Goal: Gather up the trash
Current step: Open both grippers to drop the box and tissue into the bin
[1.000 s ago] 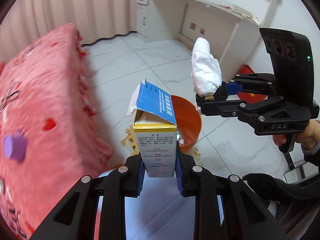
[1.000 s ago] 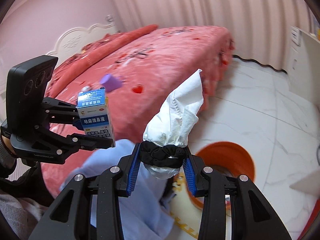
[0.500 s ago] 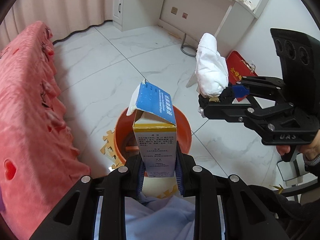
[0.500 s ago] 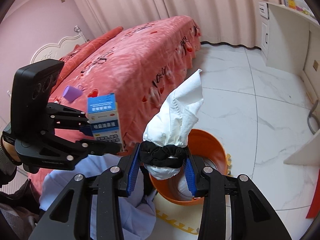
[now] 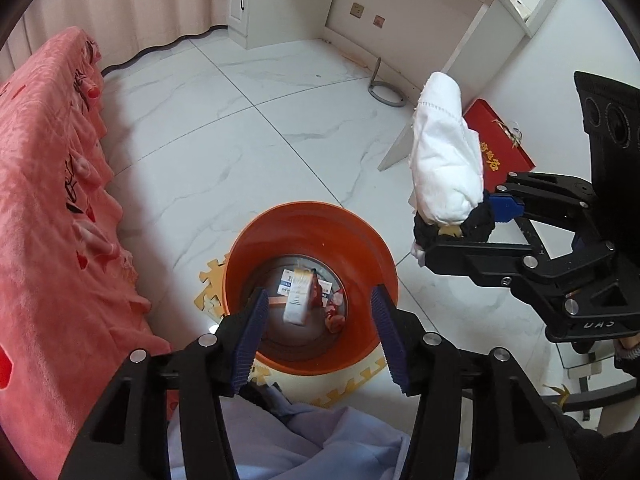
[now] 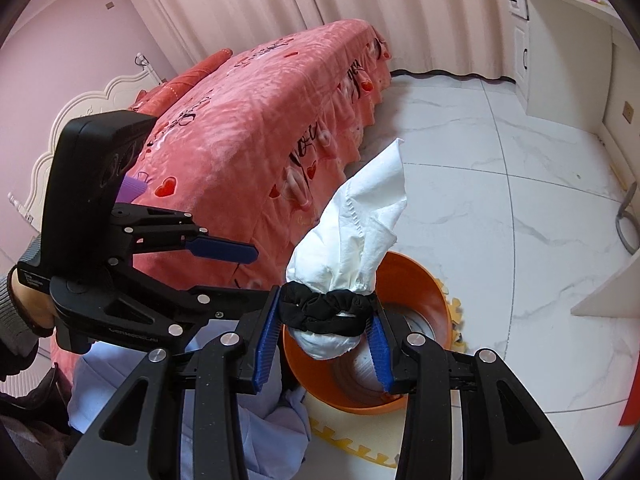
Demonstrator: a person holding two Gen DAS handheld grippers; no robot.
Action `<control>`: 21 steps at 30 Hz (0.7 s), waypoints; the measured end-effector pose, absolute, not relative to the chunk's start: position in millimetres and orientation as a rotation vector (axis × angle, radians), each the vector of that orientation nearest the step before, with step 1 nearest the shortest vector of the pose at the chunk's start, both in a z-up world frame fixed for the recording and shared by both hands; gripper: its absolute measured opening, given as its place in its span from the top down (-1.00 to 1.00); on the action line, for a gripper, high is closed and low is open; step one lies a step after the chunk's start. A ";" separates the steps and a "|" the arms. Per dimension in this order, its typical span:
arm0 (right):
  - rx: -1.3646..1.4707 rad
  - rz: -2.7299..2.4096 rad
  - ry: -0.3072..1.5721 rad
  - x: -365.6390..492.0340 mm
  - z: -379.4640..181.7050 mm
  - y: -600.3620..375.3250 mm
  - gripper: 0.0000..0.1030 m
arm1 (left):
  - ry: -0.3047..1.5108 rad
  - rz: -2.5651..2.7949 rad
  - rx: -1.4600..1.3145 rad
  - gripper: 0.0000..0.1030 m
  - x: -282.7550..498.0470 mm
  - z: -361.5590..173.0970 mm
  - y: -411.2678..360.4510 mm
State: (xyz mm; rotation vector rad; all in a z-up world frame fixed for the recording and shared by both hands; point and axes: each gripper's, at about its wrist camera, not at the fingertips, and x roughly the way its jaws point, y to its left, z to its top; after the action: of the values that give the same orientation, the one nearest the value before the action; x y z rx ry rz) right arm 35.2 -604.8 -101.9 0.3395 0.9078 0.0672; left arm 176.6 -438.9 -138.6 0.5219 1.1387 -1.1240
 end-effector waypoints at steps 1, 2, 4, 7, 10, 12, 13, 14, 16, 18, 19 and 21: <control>0.338 0.068 0.910 36.8 -102.8 -604.9 0.22 | 1.140 -1.121 0.521 -0.07 176.4 -138.2 -437.4; 0.336 0.070 0.911 38.1 -103.0 -604.5 0.22 | 1.142 -1.122 0.519 -0.07 176.5 -138.1 -437.2; 0.331 0.074 0.911 41.3 -102.4 -603.0 0.22 | 1.139 -1.120 0.518 -0.07 176.2 -136.7 -434.2; 0.318 0.075 0.912 46.1 -102.1 -601.5 0.21 | 1.140 -1.109 0.528 -0.07 175.8 -135.8 -430.8; 0.307 0.065 0.915 48.9 -102.7 -601.8 0.17 | 1.142 -1.098 0.519 -0.07 178.8 -134.9 -426.0; 0.315 0.061 0.919 49.4 -103.6 -604.4 0.10 | 1.145 -1.090 0.517 -0.07 180.0 -135.2 -423.6; 0.319 0.052 0.919 50.1 -103.9 -605.7 0.04 | 1.146 -1.087 0.516 -0.07 180.4 -135.6 -422.4; 0.315 0.039 0.920 50.2 -104.4 -606.1 -0.14 | 1.147 -1.085 0.516 -0.07 180.5 -135.6 -421.6; 0.305 0.026 0.924 49.9 -105.1 -605.8 -0.29 | 1.152 -1.081 0.516 -0.07 180.8 -136.5 -420.2; 0.308 0.025 0.927 49.2 -105.7 -605.9 -0.29 | 1.156 -1.078 0.517 -0.07 180.9 -137.6 -419.0; 0.310 0.025 0.927 48.2 -105.7 -605.6 -0.29 | 1.156 -1.078 0.517 -0.07 180.4 -137.4 -418.9; 0.311 0.024 0.927 47.7 -105.6 -605.8 -0.29 | 1.158 -1.076 0.518 -0.07 180.5 -137.2 -418.0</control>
State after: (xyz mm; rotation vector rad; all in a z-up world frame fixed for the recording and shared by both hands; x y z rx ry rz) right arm 47.7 -605.8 -105.6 0.3110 0.9270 0.0244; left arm 180.5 -418.0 -137.2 0.5176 1.1579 -1.0760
